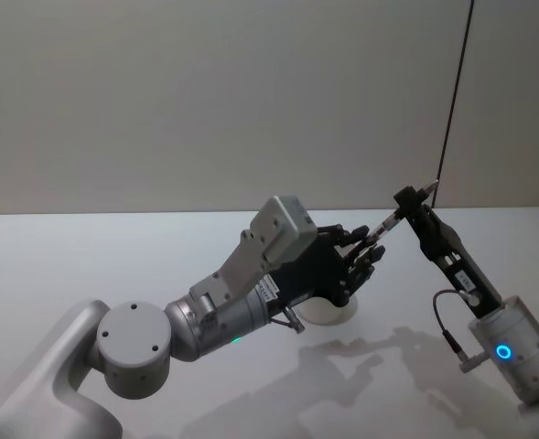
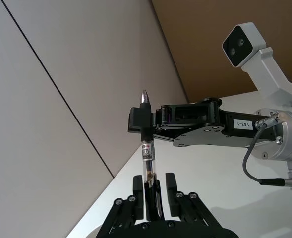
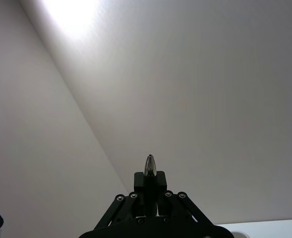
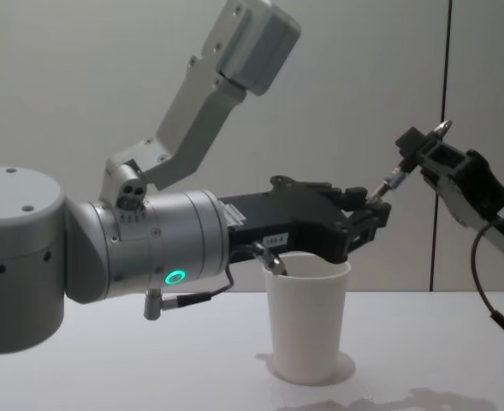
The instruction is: Place the pen into the pen holder.
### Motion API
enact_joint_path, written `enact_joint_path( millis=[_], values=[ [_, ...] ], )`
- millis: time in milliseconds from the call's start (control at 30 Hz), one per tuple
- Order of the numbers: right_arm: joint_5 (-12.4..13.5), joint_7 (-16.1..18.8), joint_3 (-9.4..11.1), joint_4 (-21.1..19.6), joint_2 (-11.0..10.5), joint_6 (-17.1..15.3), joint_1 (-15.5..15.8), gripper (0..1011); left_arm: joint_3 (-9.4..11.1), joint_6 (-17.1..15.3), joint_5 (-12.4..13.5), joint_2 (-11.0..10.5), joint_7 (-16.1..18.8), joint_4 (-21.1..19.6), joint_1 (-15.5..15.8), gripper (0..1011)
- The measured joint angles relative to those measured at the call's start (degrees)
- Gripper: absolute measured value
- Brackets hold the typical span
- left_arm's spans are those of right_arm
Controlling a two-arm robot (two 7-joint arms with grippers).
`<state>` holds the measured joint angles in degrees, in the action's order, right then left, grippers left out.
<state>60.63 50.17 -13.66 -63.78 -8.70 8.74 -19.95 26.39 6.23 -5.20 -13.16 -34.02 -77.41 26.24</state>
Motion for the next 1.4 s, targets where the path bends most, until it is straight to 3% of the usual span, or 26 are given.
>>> enact_joint_path(
  millis=[467,533,767,1400],
  values=[
    [-0.6,-0.2,0.0,-0.7,-0.4,0.3,0.3,123,0.0,0.0,0.0,0.0,0.0,0.0,0.0,693],
    [-0.8,-0.3,0.0,-0.9,-0.5,0.3,0.4,123,0.0,0.0,0.0,0.0,0.0,0.0,0.0,795],
    [-1.8,-0.8,0.3,-1.8,-1.0,0.4,0.8,123,0.0,0.0,0.0,0.0,0.0,0.0,0.0,971],
    [-5.5,-2.8,1.8,-6.8,-3.6,0.4,2.4,123,0.0,0.0,0.0,0.0,0.1,0.0,0.0,1003]
  ],
)
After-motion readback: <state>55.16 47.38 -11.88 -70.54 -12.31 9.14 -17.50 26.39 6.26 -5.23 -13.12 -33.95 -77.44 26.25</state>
